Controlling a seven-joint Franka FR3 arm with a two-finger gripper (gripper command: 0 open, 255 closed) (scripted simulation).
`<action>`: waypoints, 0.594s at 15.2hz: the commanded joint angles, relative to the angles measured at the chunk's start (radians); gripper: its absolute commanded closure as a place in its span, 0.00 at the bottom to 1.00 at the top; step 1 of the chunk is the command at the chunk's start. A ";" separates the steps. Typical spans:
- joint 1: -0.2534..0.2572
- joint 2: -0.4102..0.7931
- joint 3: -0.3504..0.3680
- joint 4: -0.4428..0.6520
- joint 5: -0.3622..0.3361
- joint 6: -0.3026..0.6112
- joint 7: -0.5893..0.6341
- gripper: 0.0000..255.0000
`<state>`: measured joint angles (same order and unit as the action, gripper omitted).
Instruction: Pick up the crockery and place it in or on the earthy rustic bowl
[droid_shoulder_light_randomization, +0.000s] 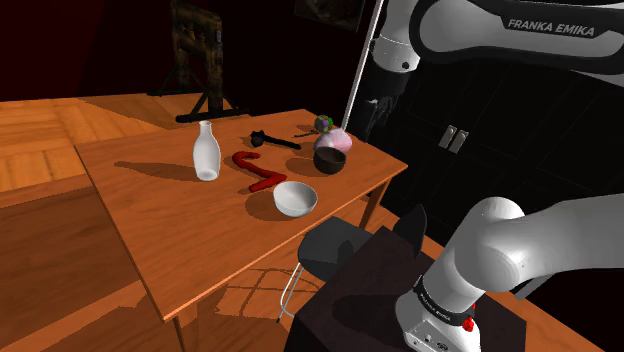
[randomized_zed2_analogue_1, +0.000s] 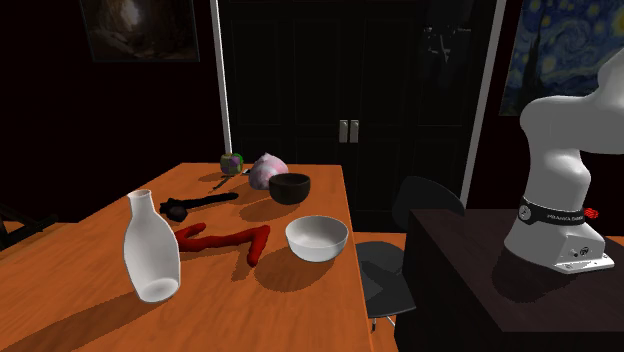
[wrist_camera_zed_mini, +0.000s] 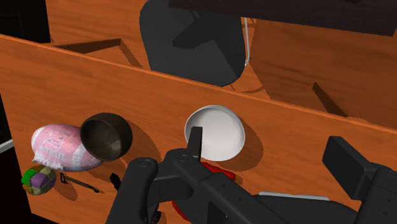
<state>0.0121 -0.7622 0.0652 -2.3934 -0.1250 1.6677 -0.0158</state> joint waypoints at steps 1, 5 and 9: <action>0.000 0.000 0.000 0.000 0.000 0.000 0.000 0.00; -0.004 0.095 0.015 -0.049 -0.009 0.131 0.031 0.00; -0.011 0.212 0.030 -0.075 -0.025 0.261 0.066 0.00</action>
<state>0.0038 -0.5875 0.0910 -2.4647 -0.1449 1.8900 0.0404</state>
